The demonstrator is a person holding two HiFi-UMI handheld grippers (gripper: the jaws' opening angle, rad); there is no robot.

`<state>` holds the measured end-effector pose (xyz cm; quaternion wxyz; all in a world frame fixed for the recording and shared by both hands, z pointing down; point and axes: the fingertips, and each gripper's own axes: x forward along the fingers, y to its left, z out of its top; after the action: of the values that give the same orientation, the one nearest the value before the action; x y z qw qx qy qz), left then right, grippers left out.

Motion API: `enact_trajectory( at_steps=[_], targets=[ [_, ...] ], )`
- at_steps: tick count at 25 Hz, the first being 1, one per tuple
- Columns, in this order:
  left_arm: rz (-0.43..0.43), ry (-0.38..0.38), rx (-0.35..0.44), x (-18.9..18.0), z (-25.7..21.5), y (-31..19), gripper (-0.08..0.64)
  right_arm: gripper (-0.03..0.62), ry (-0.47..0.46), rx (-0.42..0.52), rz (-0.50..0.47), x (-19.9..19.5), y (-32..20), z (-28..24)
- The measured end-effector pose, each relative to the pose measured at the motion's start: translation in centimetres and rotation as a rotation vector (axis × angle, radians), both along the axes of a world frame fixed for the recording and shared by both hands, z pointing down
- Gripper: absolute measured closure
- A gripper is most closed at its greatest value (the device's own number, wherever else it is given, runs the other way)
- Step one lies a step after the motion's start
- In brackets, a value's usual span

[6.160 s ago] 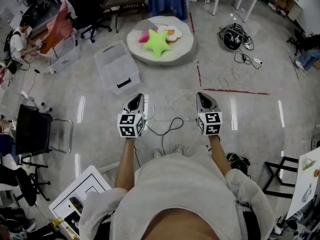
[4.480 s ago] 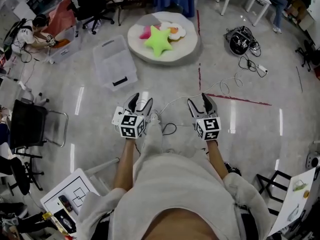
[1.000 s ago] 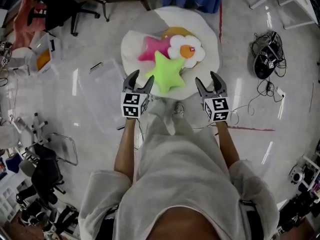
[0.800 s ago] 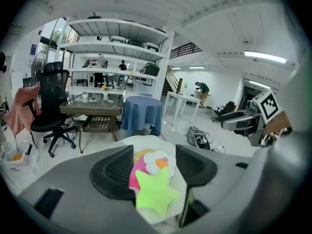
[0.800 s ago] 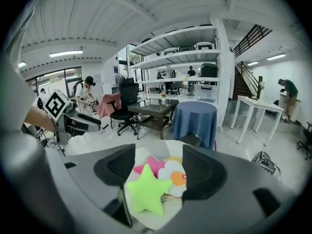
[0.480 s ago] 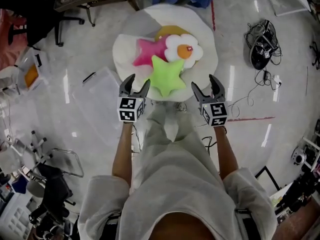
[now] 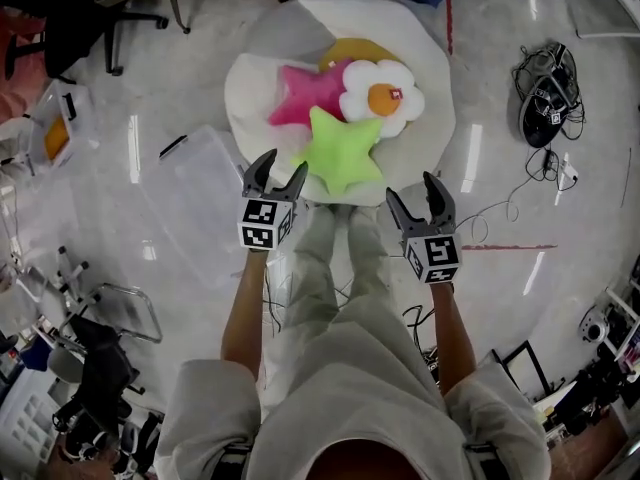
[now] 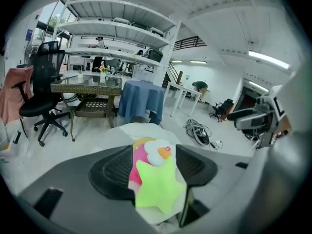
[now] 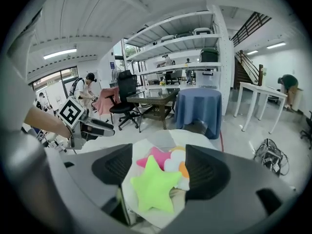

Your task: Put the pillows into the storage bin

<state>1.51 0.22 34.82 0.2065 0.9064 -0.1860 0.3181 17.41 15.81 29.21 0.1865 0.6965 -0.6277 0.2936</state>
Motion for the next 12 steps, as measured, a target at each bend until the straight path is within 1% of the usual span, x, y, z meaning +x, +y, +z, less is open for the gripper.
enact_trajectory(
  at_steps=[9, 12],
  targets=[
    [-0.031, 0.002, -0.005, 3.0, 5.9, -0.6, 0.302, 0.270, -0.031, -0.006, -0.022, 2.3, 0.2, 4.5],
    [-0.034, -0.003, -0.020, 3.6, 8.0, -0.6, 0.301, 0.270, -0.041, -0.003, -0.024, 2.6, 0.0, 5.7]
  ],
)
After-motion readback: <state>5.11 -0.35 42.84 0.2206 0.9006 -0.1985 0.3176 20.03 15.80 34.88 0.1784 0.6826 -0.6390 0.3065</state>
